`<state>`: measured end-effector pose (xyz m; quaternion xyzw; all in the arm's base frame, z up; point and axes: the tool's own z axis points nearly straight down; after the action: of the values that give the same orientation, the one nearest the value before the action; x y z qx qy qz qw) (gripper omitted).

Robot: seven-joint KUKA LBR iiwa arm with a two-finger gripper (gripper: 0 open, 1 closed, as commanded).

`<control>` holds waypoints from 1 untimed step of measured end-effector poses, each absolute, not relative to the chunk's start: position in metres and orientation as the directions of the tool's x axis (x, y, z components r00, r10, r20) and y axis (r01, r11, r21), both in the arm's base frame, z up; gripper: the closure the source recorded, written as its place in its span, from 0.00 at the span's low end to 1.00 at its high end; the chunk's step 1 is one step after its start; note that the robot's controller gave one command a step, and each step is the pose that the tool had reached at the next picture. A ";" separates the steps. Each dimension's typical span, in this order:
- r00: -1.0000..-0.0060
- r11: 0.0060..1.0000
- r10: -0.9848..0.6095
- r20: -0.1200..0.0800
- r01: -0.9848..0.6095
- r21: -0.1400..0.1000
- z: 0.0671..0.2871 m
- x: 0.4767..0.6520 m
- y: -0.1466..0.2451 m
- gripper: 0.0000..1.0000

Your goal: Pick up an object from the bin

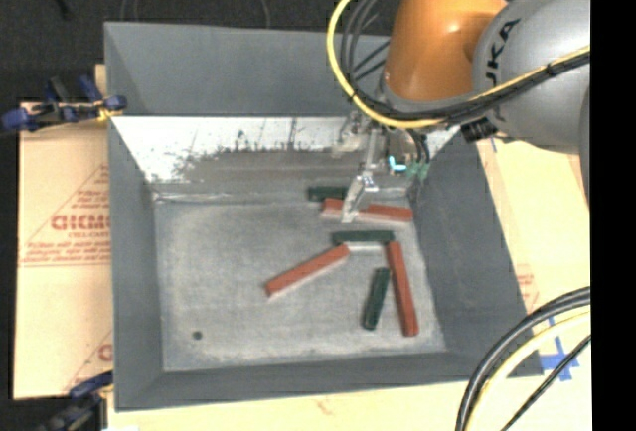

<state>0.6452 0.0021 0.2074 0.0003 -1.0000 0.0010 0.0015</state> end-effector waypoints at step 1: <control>-1.000 1.000 0.000 -0.005 0.000 -0.002 0.213 0.647 0.002 0.00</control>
Offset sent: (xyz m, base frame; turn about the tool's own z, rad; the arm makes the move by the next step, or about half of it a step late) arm -0.0482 -0.0165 -0.1374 -0.1794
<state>0.6467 0.0021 0.2126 0.0002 -1.0000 0.0010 -0.0027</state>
